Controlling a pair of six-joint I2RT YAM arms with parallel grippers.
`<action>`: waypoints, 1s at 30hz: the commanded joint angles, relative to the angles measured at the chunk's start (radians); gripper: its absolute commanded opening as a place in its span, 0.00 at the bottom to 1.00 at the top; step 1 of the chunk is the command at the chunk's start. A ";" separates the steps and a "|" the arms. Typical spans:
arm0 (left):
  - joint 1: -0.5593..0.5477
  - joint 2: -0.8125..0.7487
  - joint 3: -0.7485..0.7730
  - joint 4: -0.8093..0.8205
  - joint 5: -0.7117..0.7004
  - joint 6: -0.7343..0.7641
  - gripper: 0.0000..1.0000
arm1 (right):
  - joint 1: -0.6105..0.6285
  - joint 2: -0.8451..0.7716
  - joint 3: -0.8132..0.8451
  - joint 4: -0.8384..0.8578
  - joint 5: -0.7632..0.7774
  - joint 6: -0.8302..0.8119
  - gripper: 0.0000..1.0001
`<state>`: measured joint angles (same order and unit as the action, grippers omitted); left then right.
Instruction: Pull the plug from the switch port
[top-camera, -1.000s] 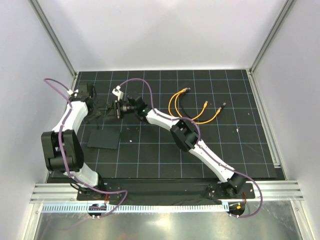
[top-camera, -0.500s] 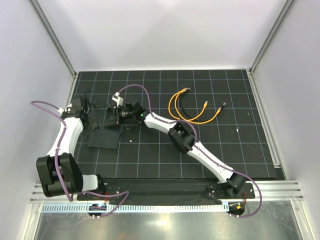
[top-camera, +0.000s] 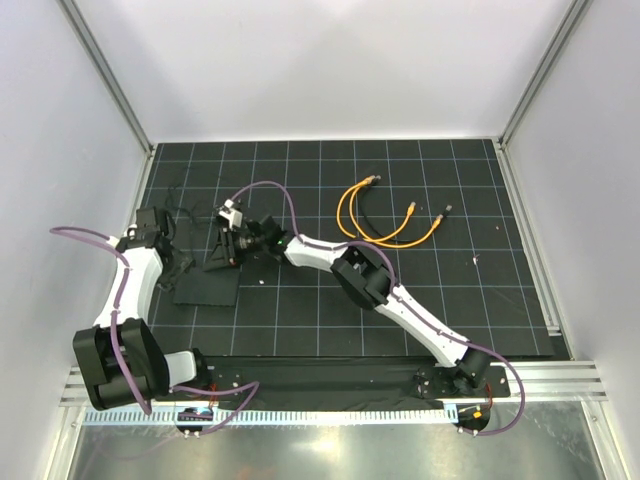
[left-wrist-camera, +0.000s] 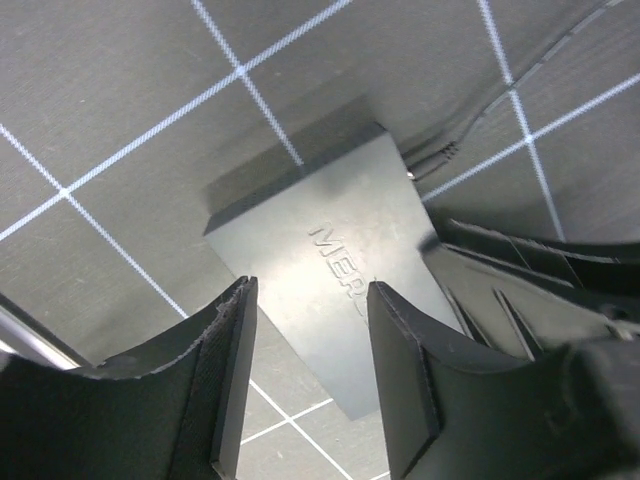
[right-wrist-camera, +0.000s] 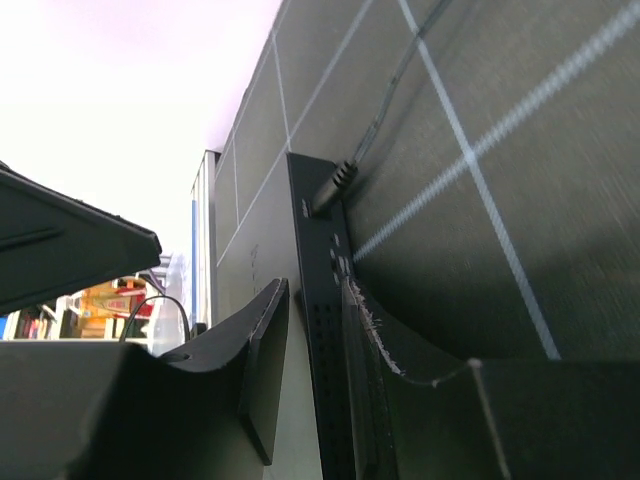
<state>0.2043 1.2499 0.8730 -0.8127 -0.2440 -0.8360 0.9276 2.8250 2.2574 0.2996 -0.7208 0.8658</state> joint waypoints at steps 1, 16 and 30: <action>0.015 -0.020 -0.009 -0.008 -0.021 -0.020 0.50 | -0.001 -0.114 -0.073 0.022 0.024 0.029 0.36; 0.026 0.042 -0.016 0.032 0.008 0.034 0.41 | -0.006 -0.171 -0.213 0.160 -0.015 0.223 0.36; 0.035 0.086 -0.025 0.063 0.023 0.057 0.34 | 0.002 -0.223 -0.231 0.073 -0.002 0.167 0.33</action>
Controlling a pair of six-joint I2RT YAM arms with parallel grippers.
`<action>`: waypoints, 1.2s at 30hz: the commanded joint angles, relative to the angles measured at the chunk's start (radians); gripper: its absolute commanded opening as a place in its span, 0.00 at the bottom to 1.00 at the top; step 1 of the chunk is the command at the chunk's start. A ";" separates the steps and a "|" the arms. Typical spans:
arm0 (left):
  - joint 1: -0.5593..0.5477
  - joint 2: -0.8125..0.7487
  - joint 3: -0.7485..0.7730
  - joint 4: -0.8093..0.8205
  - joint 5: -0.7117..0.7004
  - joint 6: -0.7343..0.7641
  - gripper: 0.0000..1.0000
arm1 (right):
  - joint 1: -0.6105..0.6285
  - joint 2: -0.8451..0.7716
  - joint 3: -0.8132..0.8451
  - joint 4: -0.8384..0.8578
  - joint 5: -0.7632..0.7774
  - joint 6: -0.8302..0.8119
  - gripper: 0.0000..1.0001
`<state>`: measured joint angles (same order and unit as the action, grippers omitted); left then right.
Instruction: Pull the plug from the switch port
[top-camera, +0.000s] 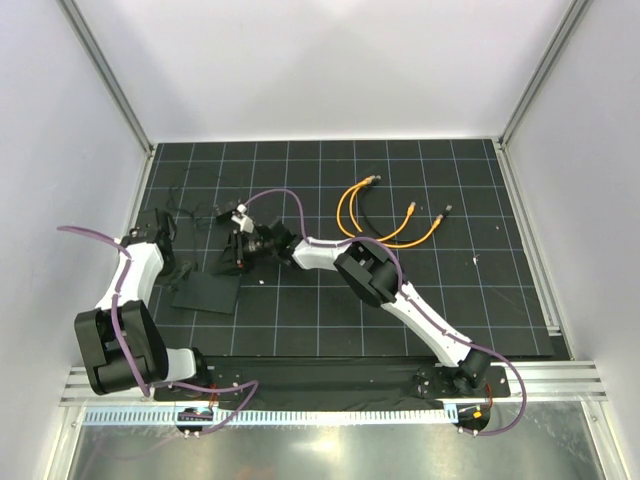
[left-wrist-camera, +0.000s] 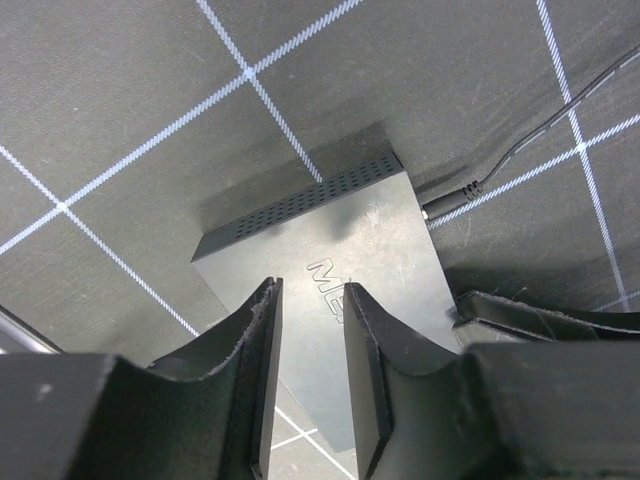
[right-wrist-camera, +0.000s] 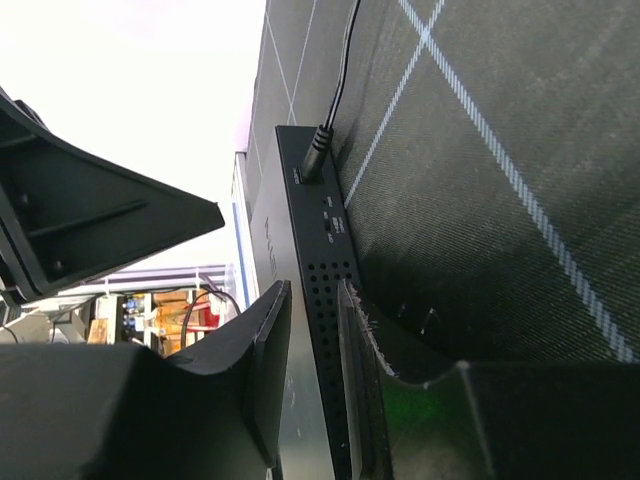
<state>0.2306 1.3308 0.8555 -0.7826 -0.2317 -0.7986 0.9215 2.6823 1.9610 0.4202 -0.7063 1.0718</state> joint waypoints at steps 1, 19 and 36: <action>0.007 0.007 -0.009 0.037 0.018 0.024 0.34 | 0.005 -0.075 0.085 -0.081 -0.006 -0.083 0.33; 0.009 0.027 -0.013 0.098 0.036 0.070 0.13 | -0.013 0.126 0.484 -0.396 0.099 -0.220 0.41; 0.159 0.132 0.037 0.175 0.258 0.257 0.47 | -0.003 0.113 0.427 -0.316 0.047 -0.231 0.41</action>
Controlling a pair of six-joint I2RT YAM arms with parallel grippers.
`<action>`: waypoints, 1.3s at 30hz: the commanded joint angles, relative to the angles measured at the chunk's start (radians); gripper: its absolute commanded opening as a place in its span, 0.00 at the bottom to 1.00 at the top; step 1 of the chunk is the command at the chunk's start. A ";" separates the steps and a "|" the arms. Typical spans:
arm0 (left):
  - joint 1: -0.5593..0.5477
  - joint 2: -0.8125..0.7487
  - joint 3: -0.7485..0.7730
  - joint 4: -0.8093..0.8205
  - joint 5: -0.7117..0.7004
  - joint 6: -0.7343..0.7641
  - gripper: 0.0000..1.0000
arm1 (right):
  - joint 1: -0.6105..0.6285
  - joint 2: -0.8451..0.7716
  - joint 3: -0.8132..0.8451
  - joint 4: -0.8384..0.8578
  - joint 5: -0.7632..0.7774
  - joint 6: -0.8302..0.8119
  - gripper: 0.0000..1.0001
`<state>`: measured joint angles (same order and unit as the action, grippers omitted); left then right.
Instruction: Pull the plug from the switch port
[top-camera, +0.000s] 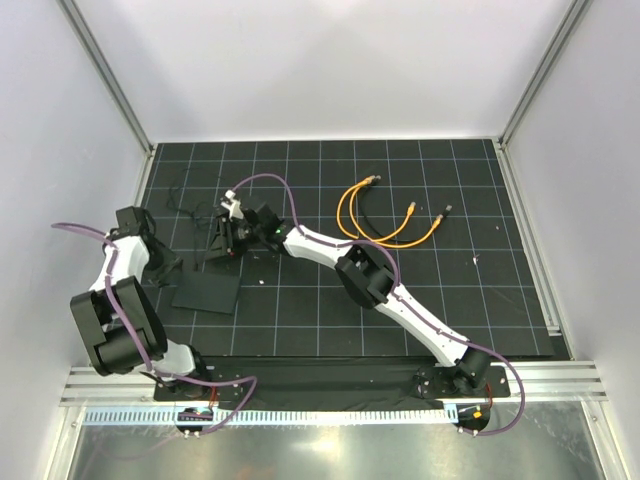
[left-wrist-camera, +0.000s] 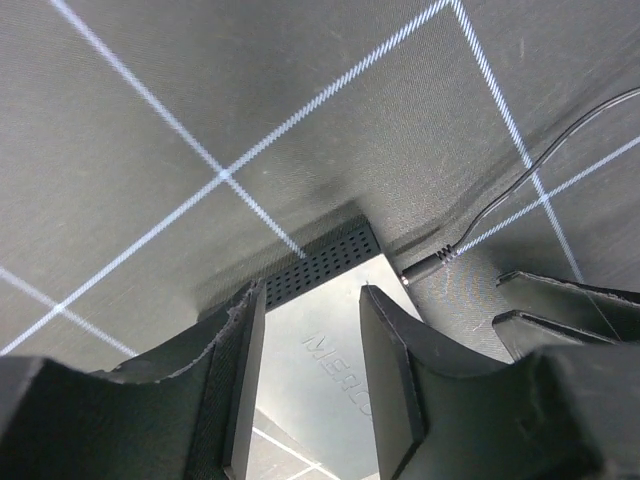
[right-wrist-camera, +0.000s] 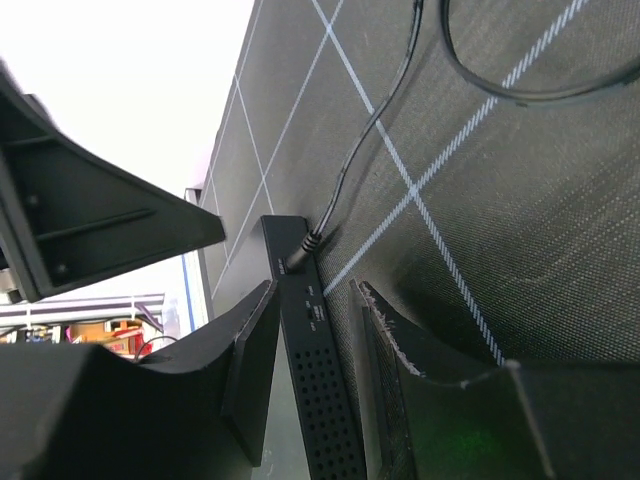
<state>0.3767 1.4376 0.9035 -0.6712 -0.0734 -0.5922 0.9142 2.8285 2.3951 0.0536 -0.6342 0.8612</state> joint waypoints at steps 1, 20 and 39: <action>0.013 0.033 -0.014 0.071 0.125 0.052 0.48 | 0.005 -0.032 -0.005 0.054 -0.027 -0.018 0.41; 0.008 -0.002 -0.140 0.151 0.279 0.000 0.46 | 0.008 0.037 0.052 0.114 -0.035 0.075 0.39; -0.019 -0.066 -0.060 0.047 0.144 0.040 0.46 | 0.026 0.025 -0.007 0.058 0.001 0.091 0.35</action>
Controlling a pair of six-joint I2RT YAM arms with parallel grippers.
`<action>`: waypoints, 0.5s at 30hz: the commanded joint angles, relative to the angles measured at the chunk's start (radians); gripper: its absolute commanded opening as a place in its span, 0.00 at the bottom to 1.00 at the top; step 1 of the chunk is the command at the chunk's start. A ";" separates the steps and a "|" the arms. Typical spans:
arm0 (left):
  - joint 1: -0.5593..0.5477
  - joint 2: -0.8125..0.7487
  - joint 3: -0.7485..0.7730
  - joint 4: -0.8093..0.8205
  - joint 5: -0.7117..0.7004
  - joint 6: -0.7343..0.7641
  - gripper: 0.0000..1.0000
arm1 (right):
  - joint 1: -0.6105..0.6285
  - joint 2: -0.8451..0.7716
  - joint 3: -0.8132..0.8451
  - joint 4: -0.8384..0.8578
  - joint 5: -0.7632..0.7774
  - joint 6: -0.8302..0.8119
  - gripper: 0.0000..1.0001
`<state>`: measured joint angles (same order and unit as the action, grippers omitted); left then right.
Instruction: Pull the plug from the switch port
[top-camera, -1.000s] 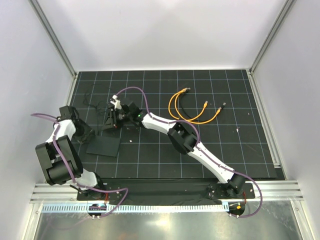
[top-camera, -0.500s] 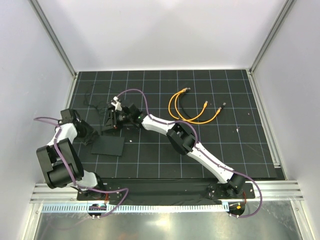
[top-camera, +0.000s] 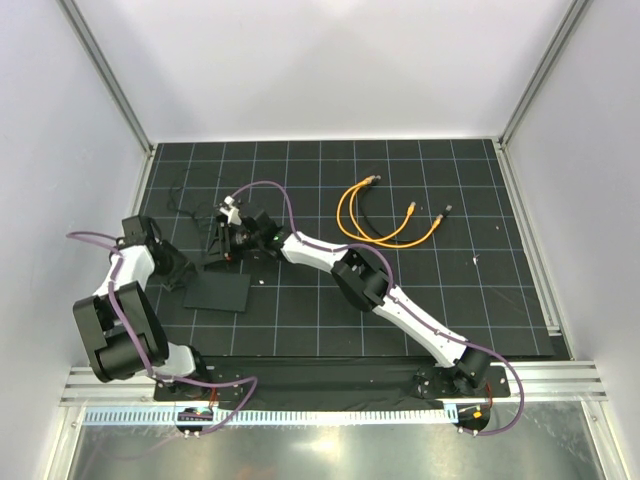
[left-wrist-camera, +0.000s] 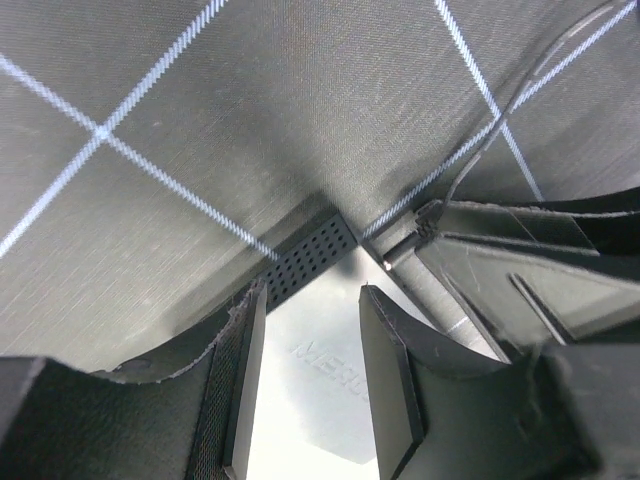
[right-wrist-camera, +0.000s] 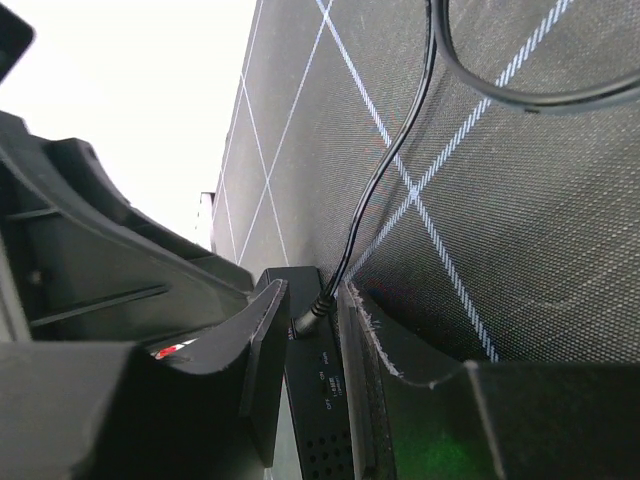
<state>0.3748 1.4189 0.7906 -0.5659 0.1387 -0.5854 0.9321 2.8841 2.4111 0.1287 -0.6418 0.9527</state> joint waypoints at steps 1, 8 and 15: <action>-0.025 -0.061 0.065 -0.069 -0.083 0.035 0.46 | 0.008 -0.032 -0.024 -0.018 0.007 0.001 0.35; -0.096 -0.113 0.059 -0.101 -0.083 -0.002 0.44 | 0.010 -0.062 -0.070 -0.008 0.013 0.008 0.34; -0.103 -0.086 0.019 -0.109 -0.091 -0.076 0.36 | 0.005 -0.049 -0.056 0.012 -0.001 0.040 0.30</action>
<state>0.2768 1.3254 0.8246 -0.6559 0.0654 -0.6212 0.9321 2.8651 2.3653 0.1570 -0.6380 0.9817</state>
